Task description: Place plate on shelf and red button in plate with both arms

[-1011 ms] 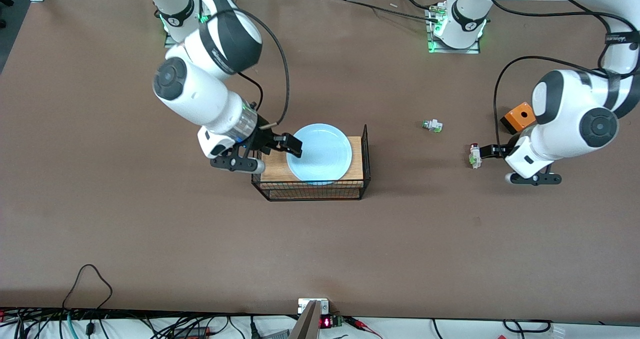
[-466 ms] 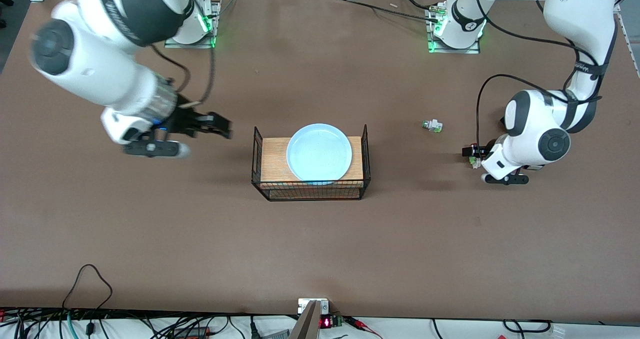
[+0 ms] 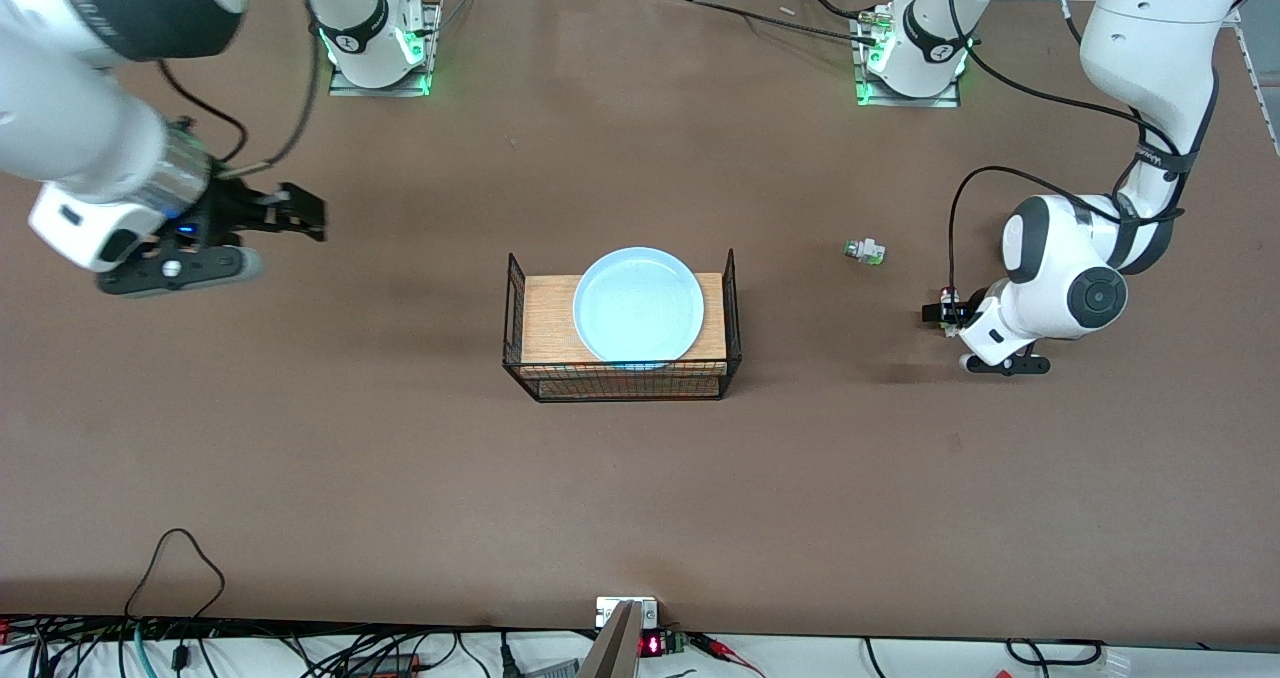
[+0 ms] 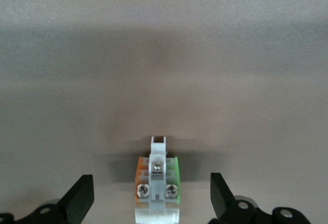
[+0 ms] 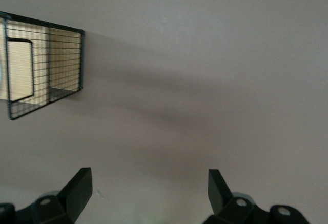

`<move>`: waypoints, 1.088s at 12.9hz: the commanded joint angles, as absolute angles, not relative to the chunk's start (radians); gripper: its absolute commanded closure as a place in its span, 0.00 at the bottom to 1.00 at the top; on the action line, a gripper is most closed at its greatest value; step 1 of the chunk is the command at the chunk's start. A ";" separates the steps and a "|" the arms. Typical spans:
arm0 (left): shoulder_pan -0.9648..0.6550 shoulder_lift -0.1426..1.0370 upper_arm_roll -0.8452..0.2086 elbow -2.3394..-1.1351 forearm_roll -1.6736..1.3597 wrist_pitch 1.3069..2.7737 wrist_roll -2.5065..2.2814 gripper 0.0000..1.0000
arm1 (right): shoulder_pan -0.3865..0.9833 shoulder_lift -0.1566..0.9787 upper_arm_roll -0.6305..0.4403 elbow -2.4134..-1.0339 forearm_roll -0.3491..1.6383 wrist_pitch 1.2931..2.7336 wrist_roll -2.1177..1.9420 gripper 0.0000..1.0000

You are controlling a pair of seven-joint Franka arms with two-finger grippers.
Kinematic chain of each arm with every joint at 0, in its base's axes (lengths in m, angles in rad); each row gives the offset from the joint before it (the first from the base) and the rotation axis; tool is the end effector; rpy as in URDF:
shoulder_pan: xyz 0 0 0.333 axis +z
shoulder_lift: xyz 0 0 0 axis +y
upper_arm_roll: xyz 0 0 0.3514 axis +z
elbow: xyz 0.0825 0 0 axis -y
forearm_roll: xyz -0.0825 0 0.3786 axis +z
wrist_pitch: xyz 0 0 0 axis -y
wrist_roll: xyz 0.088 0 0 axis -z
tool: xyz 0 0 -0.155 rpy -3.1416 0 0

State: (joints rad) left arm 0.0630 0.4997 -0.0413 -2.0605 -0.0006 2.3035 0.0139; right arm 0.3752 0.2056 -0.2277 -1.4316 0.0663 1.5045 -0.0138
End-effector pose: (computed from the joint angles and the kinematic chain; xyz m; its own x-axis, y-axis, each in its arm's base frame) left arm 0.5634 0.0116 0.1588 0.9674 0.0074 -0.2532 0.0138 -0.9996 0.0236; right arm 0.5912 0.1118 0.5548 0.9785 0.1625 -0.1268 0.1610 -0.9867 -0.0218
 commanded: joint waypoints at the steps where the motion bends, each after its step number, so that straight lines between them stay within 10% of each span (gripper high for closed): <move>1: 0.072 0.492 -0.048 -2.080 0.012 2.319 0.037 0.02 | 0.383 0.199 -0.253 -1.433 0.026 1.474 -0.031 0.00; 9: 0.058 0.480 -0.048 -2.097 0.012 2.280 0.032 0.90 | 0.361 0.200 -0.245 -1.486 0.003 1.543 -0.031 0.00; 14: 0.052 0.434 -0.069 -2.086 0.012 2.192 0.028 1.00 | 0.245 0.062 -0.169 -1.652 0.006 1.611 -0.049 0.00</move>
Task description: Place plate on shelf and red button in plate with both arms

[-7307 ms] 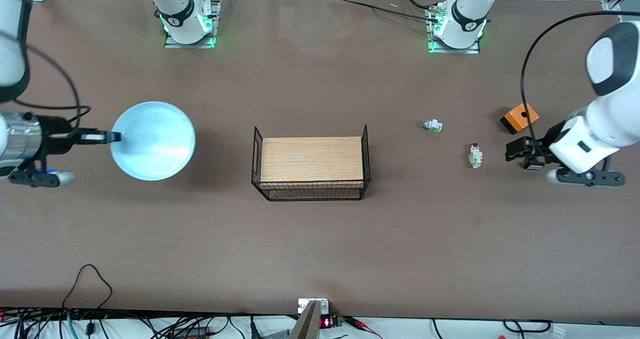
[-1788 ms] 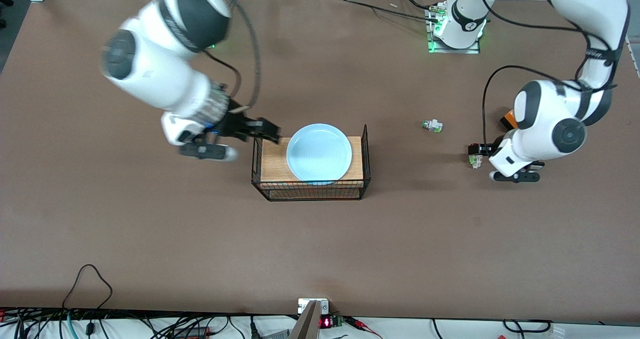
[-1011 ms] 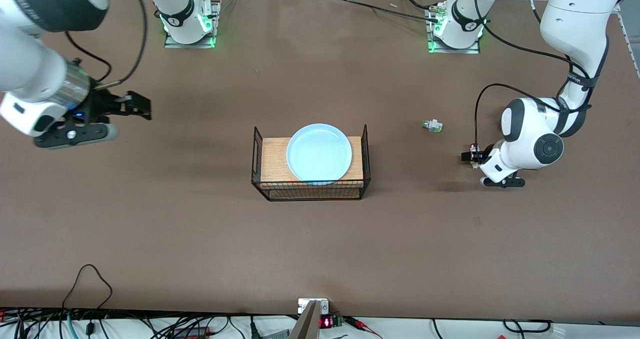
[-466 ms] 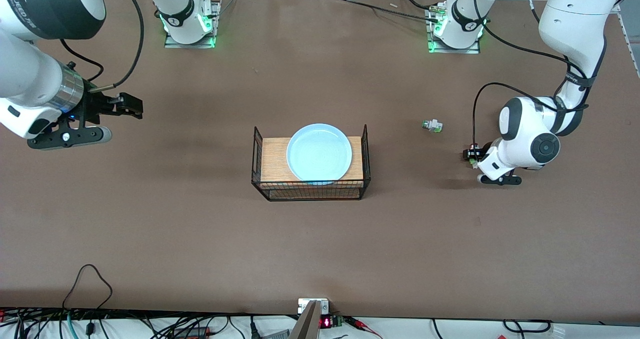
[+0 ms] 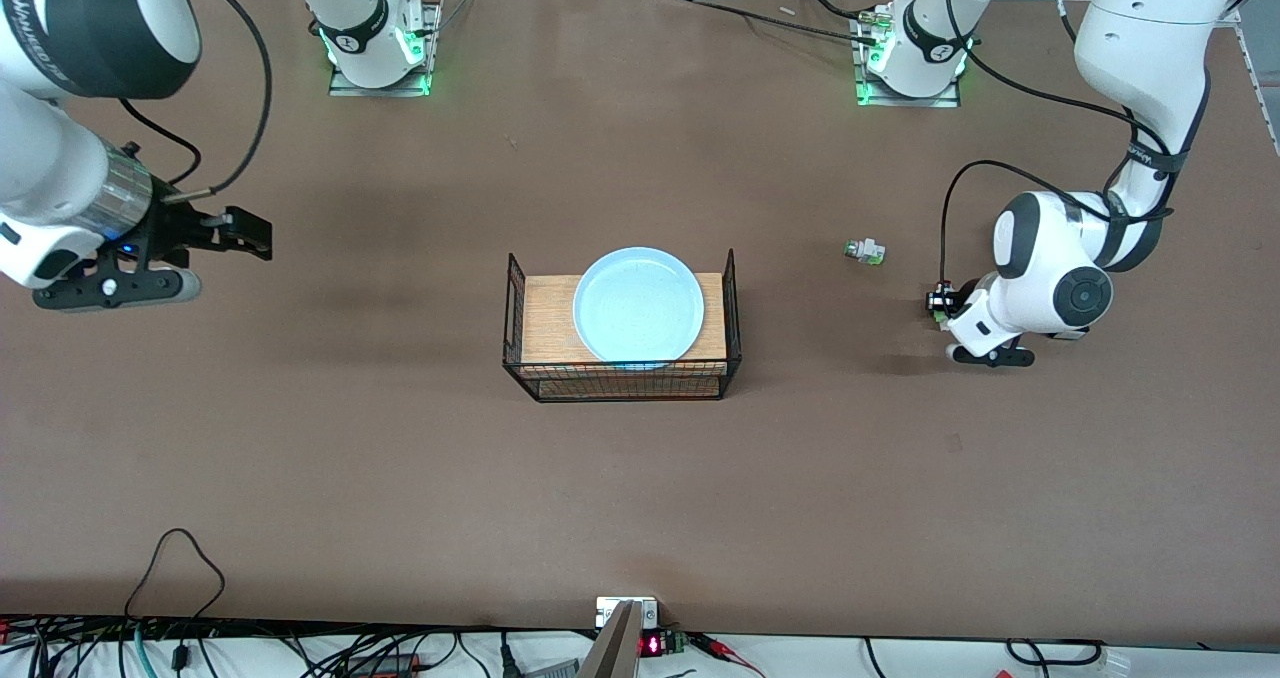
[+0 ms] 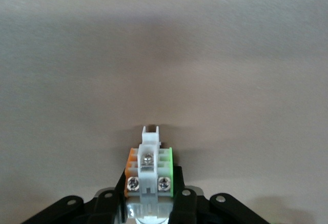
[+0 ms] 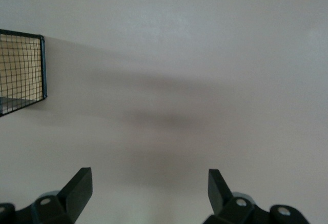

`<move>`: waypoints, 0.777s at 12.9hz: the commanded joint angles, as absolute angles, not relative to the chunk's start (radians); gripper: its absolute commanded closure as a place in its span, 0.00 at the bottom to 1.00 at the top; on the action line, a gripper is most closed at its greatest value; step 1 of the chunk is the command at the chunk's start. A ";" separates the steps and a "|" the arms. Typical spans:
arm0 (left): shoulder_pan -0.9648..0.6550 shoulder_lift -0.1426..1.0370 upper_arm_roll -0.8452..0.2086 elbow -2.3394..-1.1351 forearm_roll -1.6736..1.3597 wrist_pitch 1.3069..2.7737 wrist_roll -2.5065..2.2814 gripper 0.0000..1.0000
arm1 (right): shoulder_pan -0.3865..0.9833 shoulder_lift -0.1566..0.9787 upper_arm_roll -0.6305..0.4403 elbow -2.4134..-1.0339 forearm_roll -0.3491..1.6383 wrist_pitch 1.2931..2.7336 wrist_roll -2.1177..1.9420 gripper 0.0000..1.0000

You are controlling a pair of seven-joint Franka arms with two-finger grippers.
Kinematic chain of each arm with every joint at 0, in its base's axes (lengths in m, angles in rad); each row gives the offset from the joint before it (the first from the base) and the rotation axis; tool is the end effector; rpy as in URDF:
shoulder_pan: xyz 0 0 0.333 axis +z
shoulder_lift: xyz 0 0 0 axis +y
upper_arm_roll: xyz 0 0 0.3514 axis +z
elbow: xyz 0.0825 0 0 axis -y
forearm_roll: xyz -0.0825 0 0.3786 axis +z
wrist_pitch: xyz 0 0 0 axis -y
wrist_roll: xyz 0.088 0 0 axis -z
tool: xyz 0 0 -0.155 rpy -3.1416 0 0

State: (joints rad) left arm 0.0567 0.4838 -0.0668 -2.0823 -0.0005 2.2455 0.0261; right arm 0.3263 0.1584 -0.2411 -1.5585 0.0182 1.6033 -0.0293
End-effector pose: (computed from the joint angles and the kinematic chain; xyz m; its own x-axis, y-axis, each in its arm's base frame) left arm 0.5466 -0.0068 0.1587 0.9489 -0.0379 -0.3132 -0.0268 -0.9989 0.0395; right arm 0.5892 0.0624 0.5320 0.9877 0.1119 -0.1093 0.1144 -0.9933 0.0165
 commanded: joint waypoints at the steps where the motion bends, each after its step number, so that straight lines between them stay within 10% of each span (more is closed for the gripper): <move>1: 0.052 0.417 -0.071 -2.079 0.014 2.183 0.029 1.00 | 0.145 0.048 -0.091 -1.670 0.006 1.611 -0.049 0.00; 6: 0.052 0.292 -0.074 -2.042 0.015 2.103 0.040 1.00 | -0.017 0.040 0.060 -1.655 -0.002 1.582 -0.055 0.00; 10: 0.038 0.305 -0.086 -1.766 0.015 1.835 0.040 1.00 | -0.005 0.063 0.063 -1.594 -0.003 1.457 -0.057 0.00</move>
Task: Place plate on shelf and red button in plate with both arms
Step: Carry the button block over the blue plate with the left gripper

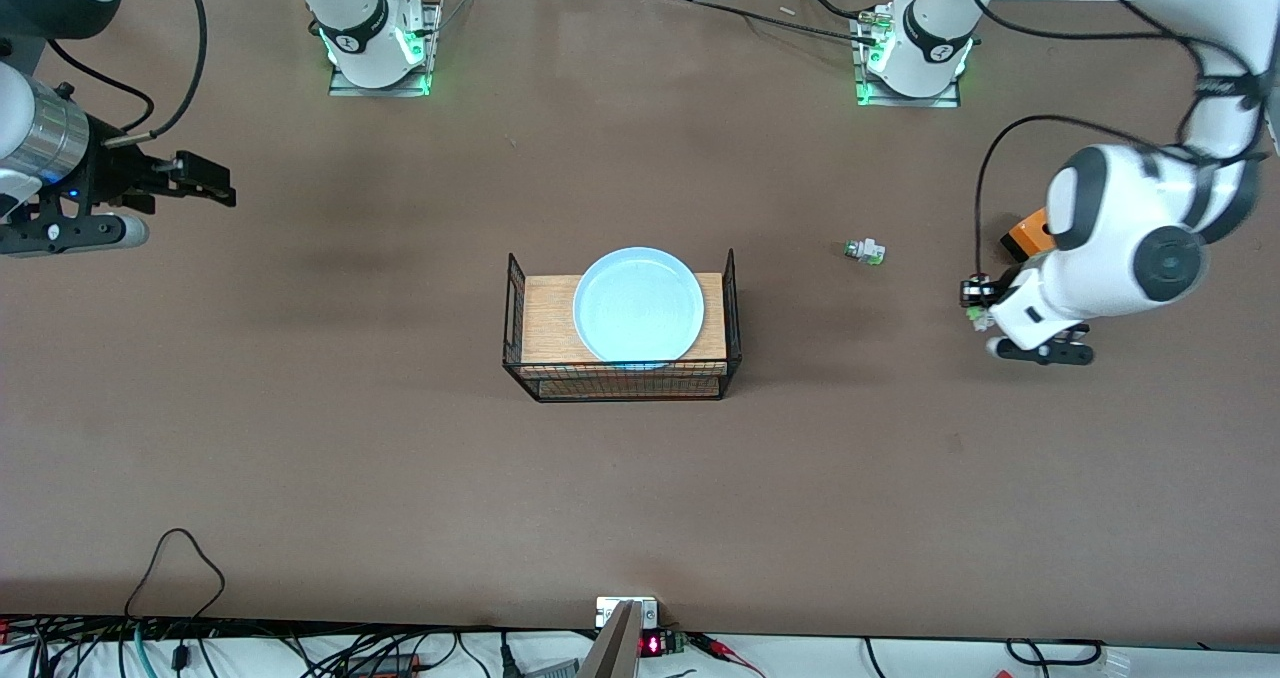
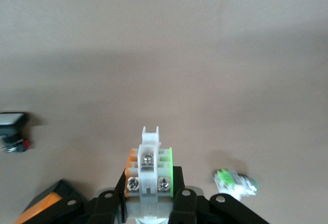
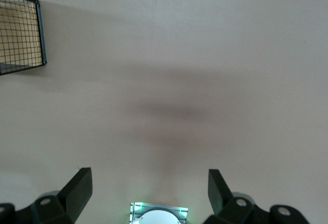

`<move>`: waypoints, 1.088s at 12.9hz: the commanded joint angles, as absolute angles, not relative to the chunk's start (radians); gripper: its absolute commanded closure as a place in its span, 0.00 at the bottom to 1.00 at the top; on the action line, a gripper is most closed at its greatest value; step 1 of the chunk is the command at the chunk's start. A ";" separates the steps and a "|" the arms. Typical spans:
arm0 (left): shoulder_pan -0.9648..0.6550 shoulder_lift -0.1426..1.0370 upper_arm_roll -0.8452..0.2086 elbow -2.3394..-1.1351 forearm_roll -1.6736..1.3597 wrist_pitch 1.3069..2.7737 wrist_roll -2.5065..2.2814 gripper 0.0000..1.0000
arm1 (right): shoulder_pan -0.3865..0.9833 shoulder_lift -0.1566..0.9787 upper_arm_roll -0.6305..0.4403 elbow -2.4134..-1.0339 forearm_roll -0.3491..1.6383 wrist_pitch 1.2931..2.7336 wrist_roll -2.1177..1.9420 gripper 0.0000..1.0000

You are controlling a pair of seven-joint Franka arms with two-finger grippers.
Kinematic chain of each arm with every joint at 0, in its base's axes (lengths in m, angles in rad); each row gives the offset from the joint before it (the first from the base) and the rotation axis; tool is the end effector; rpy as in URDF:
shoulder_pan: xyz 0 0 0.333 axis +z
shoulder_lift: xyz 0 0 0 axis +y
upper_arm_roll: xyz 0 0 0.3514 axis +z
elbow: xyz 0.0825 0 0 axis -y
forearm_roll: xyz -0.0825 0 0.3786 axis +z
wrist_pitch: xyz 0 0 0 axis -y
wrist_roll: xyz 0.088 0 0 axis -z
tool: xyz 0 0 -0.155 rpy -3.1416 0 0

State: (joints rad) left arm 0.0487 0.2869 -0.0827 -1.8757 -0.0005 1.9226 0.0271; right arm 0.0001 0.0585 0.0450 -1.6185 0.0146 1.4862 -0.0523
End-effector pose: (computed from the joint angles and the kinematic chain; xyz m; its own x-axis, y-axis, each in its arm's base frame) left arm 0.5872 -0.0180 0.3330 0.9698 -0.0622 -0.2360 -0.0566 -0.9979 0.0302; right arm 0.5445 0.0263 0.5521 0.9772 0.0981 -0.1884 0.0947 -0.9951 -0.0270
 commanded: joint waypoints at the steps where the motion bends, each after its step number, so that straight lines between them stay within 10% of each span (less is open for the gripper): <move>1: 0.032 0.305 -0.086 -1.741 0.015 1.827 0.037 1.00 | -0.002 0.063 0.063 -1.594 -0.006 1.456 -0.057 0.00; 14: 0.026 0.305 -0.323 -1.519 -0.066 1.652 -0.157 1.00 | -0.008 0.074 0.060 -1.592 -0.009 1.540 -0.060 0.00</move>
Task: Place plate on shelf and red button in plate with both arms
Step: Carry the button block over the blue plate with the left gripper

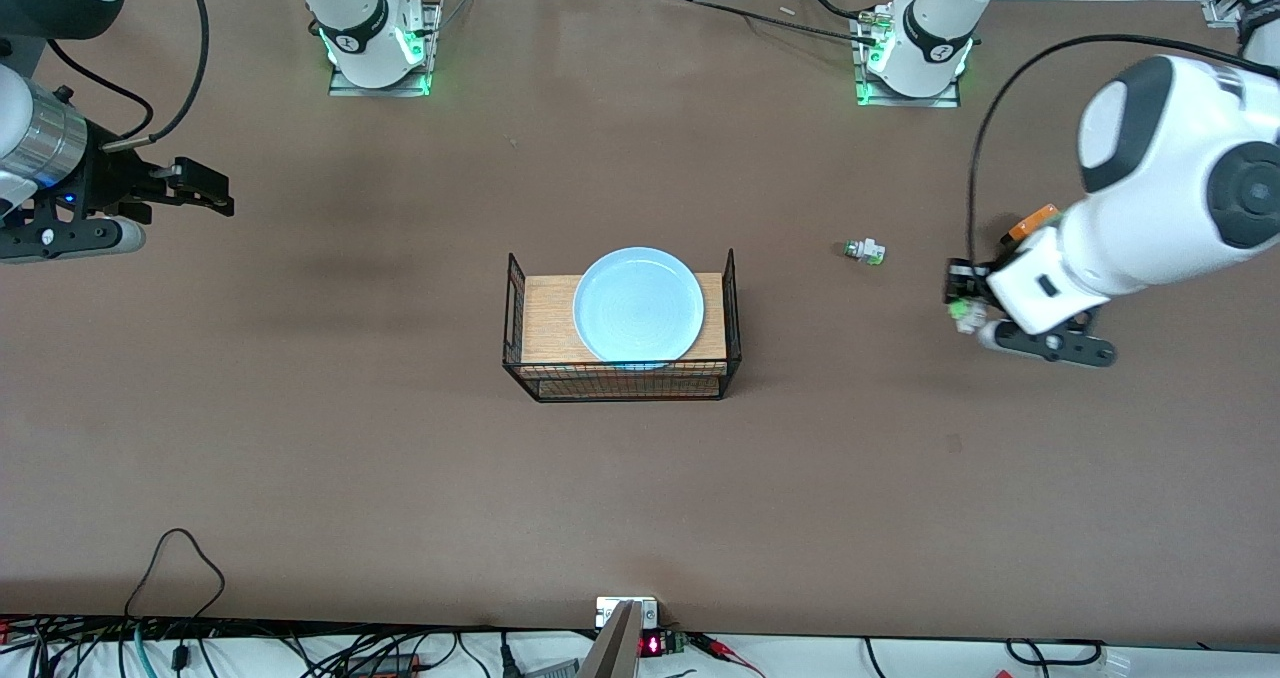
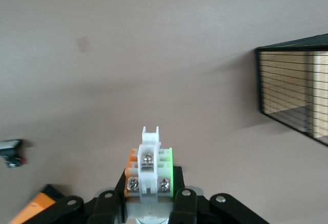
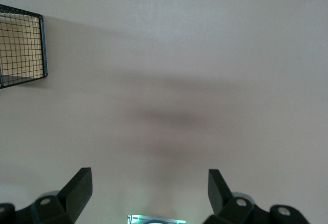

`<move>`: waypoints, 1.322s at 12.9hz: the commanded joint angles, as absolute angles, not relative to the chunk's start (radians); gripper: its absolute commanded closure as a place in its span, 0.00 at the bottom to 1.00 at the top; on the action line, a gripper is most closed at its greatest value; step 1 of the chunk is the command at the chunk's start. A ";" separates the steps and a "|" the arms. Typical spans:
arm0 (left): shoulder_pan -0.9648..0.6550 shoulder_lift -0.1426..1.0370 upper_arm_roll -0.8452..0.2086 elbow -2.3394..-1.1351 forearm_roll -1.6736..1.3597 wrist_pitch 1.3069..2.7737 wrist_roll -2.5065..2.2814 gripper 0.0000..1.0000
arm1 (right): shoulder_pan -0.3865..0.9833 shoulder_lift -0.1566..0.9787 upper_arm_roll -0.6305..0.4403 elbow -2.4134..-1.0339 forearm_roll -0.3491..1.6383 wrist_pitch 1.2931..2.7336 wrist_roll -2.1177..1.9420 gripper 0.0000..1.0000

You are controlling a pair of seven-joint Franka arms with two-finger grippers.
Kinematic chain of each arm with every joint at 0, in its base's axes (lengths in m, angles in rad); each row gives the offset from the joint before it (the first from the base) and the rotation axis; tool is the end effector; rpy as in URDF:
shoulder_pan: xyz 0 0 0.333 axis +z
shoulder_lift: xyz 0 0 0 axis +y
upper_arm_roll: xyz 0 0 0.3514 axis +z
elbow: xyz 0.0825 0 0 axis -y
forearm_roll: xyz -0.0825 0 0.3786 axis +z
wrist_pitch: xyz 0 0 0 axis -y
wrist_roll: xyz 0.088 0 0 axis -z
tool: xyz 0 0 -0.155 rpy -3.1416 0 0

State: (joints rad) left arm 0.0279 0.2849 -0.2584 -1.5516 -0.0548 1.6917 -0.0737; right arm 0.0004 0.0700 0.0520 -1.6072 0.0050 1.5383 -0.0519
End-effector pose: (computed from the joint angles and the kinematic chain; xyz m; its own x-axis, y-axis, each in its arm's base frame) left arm 0.6137 -0.1357 0.4672 0.9784 -0.1477 -0.1445 -0.1317 -0.9847 0.1142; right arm 0.5570 0.0291 0.5540 0.9850 0.1041 -0.1377 0.1030 -0.9946 -0.0158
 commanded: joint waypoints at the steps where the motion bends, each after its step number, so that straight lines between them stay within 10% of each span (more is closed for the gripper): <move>1: 0.025 0.307 -0.357 -1.519 -0.064 1.648 -0.191 1.00 | -0.009 0.075 0.060 -1.592 -0.009 1.540 -0.060 0.00; 17: -0.320 0.584 -0.396 -1.258 -0.012 1.690 -0.610 1.00 | -0.006 0.083 0.060 -1.592 -0.021 1.554 -0.060 0.00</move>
